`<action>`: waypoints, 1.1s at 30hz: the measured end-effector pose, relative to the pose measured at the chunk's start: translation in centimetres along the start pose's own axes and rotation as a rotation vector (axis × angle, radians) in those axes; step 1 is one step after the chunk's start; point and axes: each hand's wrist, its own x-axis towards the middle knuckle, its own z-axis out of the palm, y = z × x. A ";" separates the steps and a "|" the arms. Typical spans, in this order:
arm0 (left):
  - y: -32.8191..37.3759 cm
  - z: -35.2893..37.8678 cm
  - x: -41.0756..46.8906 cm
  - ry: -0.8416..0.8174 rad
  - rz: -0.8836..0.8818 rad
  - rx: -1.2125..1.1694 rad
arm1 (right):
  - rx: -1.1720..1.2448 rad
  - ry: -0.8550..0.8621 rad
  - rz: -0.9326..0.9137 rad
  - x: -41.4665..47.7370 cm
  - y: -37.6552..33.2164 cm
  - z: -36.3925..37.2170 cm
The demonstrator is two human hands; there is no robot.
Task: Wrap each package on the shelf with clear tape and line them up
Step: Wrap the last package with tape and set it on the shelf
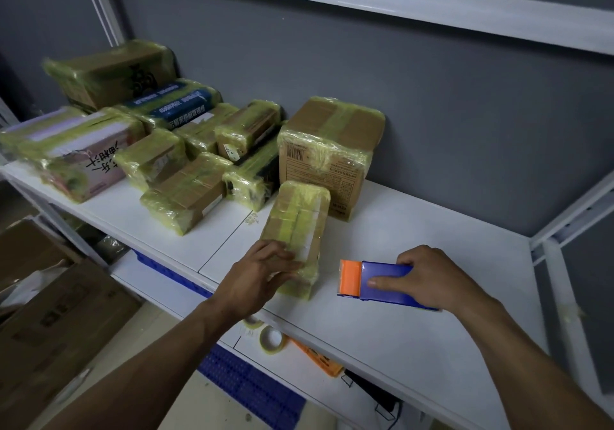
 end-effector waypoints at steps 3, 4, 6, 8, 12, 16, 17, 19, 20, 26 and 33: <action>0.1 0.2 -0.2 0.008 0.001 -0.023 | -0.038 0.030 0.004 0.3 -0.9 1.6; 0.1 0.2 -0.2 0.013 -0.016 -0.031 | -0.053 0.032 0.003 0.3 -1.3 2.2; 0.0 0.4 -0.3 0.014 -0.049 -0.040 | -0.071 0.014 0.007 0.4 -2.2 3.2; 0.0 0.6 -0.4 0.015 -0.049 -0.033 | -0.079 -0.006 0.017 0.6 -3.0 3.8; -0.1 0.9 -0.4 0.035 -0.047 -0.022 | -0.152 0.033 0.027 0.4 -4.3 4.7; -0.1 1.0 -0.4 0.051 -0.028 -0.012 | -0.228 0.119 0.006 -0.1 -5.1 5.1; -0.1 1.1 -0.4 0.055 -0.021 -0.009 | -0.236 0.127 -0.002 -0.3 -5.2 5.1; 0.2 1.1 -0.5 0.061 -0.014 -0.003 | -0.272 0.150 -0.022 -0.7 -5.2 5.1; 0.3 1.1 -0.5 0.073 -0.016 -0.004 | -0.305 0.172 -0.034 -1.0 -5.3 5.3; 1.2 1.0 -1.7 0.078 -0.032 -0.073 | -0.502 0.311 -0.046 -2.0 -5.6 6.1; 3.3 2.5 -2.9 0.108 0.008 -0.135 | -0.214 0.287 0.100 -2.8 -1.3 4.4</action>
